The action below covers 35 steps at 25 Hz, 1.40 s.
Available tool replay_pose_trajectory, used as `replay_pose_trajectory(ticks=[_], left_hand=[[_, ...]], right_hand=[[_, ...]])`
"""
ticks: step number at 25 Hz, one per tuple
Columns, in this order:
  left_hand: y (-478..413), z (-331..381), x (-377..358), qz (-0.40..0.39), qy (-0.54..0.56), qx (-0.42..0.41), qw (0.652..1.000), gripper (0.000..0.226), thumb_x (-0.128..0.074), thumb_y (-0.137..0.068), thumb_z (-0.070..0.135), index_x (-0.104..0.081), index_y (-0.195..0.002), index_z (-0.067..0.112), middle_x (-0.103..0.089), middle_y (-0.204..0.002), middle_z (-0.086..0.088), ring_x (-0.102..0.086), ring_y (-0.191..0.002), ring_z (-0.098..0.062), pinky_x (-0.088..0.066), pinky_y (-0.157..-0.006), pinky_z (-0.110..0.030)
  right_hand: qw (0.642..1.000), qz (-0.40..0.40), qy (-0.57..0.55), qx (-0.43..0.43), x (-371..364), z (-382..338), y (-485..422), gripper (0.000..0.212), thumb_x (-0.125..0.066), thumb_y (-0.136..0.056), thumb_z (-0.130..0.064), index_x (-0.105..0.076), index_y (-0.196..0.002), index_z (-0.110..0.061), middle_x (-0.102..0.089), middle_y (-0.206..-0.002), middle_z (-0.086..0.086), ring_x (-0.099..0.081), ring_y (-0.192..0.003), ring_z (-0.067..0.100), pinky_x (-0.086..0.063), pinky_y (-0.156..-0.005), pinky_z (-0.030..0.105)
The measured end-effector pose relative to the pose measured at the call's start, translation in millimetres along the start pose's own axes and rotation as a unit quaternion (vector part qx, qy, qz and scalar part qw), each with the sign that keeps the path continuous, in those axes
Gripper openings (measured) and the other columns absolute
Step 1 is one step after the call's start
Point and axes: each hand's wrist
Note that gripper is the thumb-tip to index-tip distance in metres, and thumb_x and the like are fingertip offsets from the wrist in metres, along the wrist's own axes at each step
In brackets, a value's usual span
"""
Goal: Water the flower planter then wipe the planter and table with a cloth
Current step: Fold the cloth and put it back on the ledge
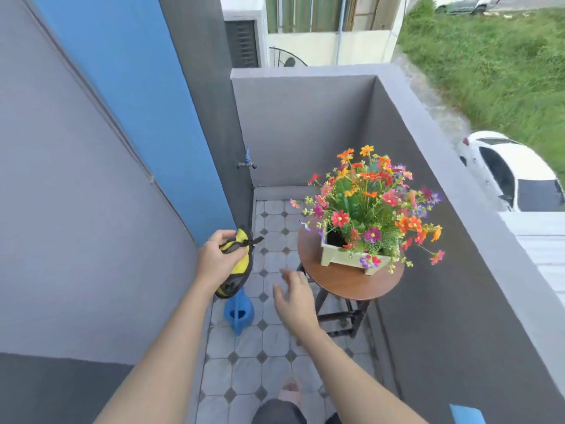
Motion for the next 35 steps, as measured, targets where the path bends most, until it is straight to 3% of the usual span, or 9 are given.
replay_pose_trajectory(ticks=[4, 9, 11, 15, 20, 24, 27, 32, 35], left_hand=[[-3.5, 40.0, 59.3, 0.006, 0.104, 0.003, 0.995, 0.032, -0.071, -0.065, 0.032, -0.053, -0.085, 0.015, -0.062, -0.086, -0.002, -0.057, -0.074, -0.017, -0.044, -0.066, -0.029], [-6.3, 85.8, 90.0, -0.052, 0.263, -0.009, 0.963, 0.020, -0.068, -0.068, 0.021, -0.059, -0.084, 0.012, -0.060, -0.075, -0.008, -0.057, -0.057, -0.017, -0.046, -0.049, -0.025], [-7.5, 109.6, 87.7, -0.074, 0.317, -0.019, 0.945, 0.017, -0.067, -0.072, 0.016, -0.057, -0.085, 0.010, -0.059, -0.066, -0.006, -0.056, -0.048, -0.014, -0.044, -0.041, -0.021], [-16.5, 169.3, 60.5, -0.155, 0.355, -0.088, 0.918, 0.021, -0.064, -0.069, 0.019, -0.059, -0.086, 0.010, -0.065, -0.065, -0.003, -0.059, -0.052, -0.013, -0.047, -0.044, -0.021], [-8.4, 242.4, -36.3, -0.296, 0.362, -0.115, 0.876, 0.020, -0.068, -0.078, 0.013, -0.054, -0.092, 0.009, -0.064, -0.076, -0.008, -0.061, -0.062, -0.017, -0.051, -0.052, -0.024], [18.1, 290.9, -138.2, -0.409, 0.280, -0.117, 0.861, 0.016, -0.062, -0.088, 0.023, -0.059, -0.093, 0.008, -0.064, -0.084, -0.012, -0.062, -0.074, -0.023, -0.050, -0.066, -0.030], [61.3, 315.0, -213.3, -0.477, 0.200, -0.142, 0.844, 0.021, -0.063, -0.088, 0.030, -0.063, -0.097, 0.011, -0.070, -0.087, -0.010, -0.066, -0.081, -0.023, -0.052, -0.073, -0.035], [120.0, 314.1, -294.3, -0.520, 0.135, -0.221, 0.814, 0.016, -0.067, -0.086, 0.026, -0.067, -0.094, 0.012, -0.069, -0.089, -0.010, -0.065, -0.078, -0.022, -0.052, -0.063, -0.028], [142.1, 308.8, -317.5, -0.536, 0.096, -0.254, 0.799, 0.012, -0.064, -0.088, 0.023, -0.068, -0.078, 0.016, -0.064, -0.067, 0.002, -0.059, -0.060, -0.015, -0.047, -0.052, -0.021]], right_hand=[[0.991, -0.087, -0.078, 0.060, 20.9, -94.0, -34.9, 0.036, -0.049, -0.097, -0.027, -0.053, -0.129, -0.011, -0.062, -0.116, 0.006, -0.057, -0.106, 0.016, -0.047, -0.094, 0.032], [0.956, -0.208, -0.194, 0.065, 58.9, -168.5, -61.6, 0.034, -0.045, -0.098, -0.035, -0.053, -0.126, -0.018, -0.063, -0.114, -0.004, -0.057, -0.110, 0.011, -0.045, -0.094, 0.028], [0.946, -0.214, -0.228, 0.089, 77.6, -183.2, -66.5, 0.025, -0.047, -0.099, -0.027, -0.053, -0.122, -0.022, -0.064, -0.108, -0.006, -0.059, -0.103, 0.009, -0.046, -0.089, 0.024], [0.898, -0.170, -0.404, 0.046, 136.2, -189.5, -73.4, 0.038, -0.054, -0.096, -0.019, -0.046, -0.132, -0.023, -0.069, -0.100, 0.003, -0.068, -0.084, 0.014, -0.050, -0.090, 0.032], [0.870, 0.041, -0.478, 0.112, 244.7, -158.3, -46.9, 0.023, -0.053, -0.095, -0.008, -0.060, -0.113, -0.020, -0.065, -0.096, 0.004, -0.066, -0.078, 0.012, -0.055, -0.075, 0.026], [0.887, 0.246, -0.367, 0.134, 322.9, -115.4, -7.9, 0.024, -0.055, -0.092, 0.000, -0.065, -0.102, -0.018, -0.064, -0.105, 0.016, -0.062, -0.084, 0.022, -0.053, -0.083, 0.043], [0.873, 0.352, -0.325, 0.086, 369.1, -74.1, 32.1, 0.025, -0.056, -0.091, 0.001, -0.065, -0.100, -0.021, -0.061, -0.101, 0.010, -0.061, -0.078, 0.019, -0.057, -0.074, 0.031], [0.838, 0.470, -0.277, -0.003, 397.5, -1.3, 85.9, 0.025, -0.058, -0.089, -0.005, -0.065, -0.095, -0.028, -0.063, -0.103, 0.003, -0.066, -0.077, 0.022, -0.058, -0.080, 0.041], [0.814, 0.507, -0.282, -0.038, 397.6, 30.9, 105.0, 0.025, -0.057, -0.089, -0.005, -0.064, -0.096, -0.028, -0.063, -0.104, 0.001, -0.066, -0.078, 0.021, -0.058, -0.082, 0.043]])
Point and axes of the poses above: each hand's wrist, its own y-axis away from the middle knuckle, its own x-axis out of the back of the hand, z = x × y
